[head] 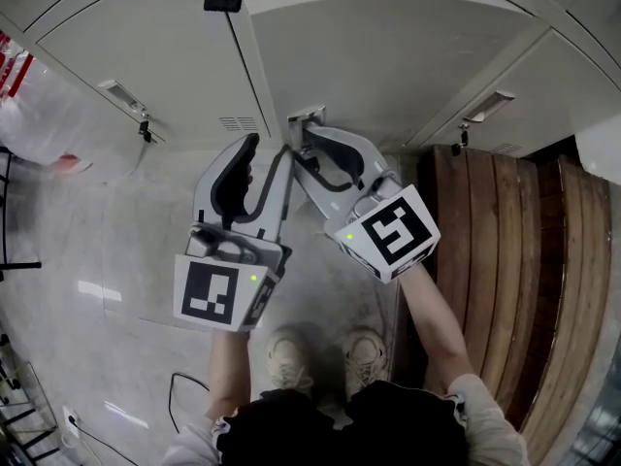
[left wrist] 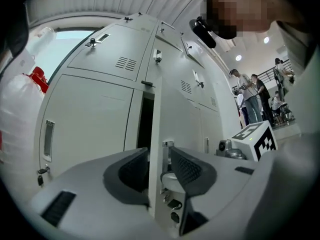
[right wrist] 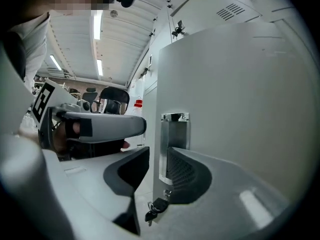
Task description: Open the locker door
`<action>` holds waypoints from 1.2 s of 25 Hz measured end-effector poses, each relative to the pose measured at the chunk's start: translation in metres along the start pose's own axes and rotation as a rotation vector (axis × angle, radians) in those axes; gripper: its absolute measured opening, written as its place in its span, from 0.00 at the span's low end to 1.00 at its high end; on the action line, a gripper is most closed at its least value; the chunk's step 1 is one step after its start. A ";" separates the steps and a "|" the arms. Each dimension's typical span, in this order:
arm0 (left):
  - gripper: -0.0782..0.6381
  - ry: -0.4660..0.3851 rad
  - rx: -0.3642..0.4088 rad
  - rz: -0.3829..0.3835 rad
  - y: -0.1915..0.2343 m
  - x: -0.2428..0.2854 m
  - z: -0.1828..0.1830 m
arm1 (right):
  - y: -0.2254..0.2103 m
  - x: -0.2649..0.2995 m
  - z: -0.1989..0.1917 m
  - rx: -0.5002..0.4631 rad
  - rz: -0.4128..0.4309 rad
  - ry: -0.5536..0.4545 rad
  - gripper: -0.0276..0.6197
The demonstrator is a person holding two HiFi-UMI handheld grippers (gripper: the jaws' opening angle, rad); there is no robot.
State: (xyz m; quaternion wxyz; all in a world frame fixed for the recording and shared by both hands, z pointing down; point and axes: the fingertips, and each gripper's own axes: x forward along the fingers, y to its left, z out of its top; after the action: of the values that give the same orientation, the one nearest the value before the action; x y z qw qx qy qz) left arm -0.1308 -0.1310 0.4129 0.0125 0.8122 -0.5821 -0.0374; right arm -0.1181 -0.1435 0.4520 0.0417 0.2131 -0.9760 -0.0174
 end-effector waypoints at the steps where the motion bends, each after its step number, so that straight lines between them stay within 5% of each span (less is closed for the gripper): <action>1: 0.29 -0.001 0.009 -0.017 -0.004 0.000 -0.001 | 0.002 -0.002 0.000 0.000 0.004 -0.002 0.21; 18: 0.29 -0.029 -0.040 -0.237 -0.041 0.000 0.010 | 0.026 -0.041 -0.016 0.016 0.051 0.049 0.18; 30: 0.26 0.081 -0.007 -0.314 -0.052 -0.008 -0.004 | 0.040 -0.086 -0.016 0.060 -0.076 0.045 0.14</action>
State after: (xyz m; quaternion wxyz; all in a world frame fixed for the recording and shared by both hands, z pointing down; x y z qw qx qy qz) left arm -0.0838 -0.1065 0.4143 0.0329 0.8941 -0.4467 -0.0081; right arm -0.0549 -0.0713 0.4634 0.0565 0.2515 -0.9661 0.0151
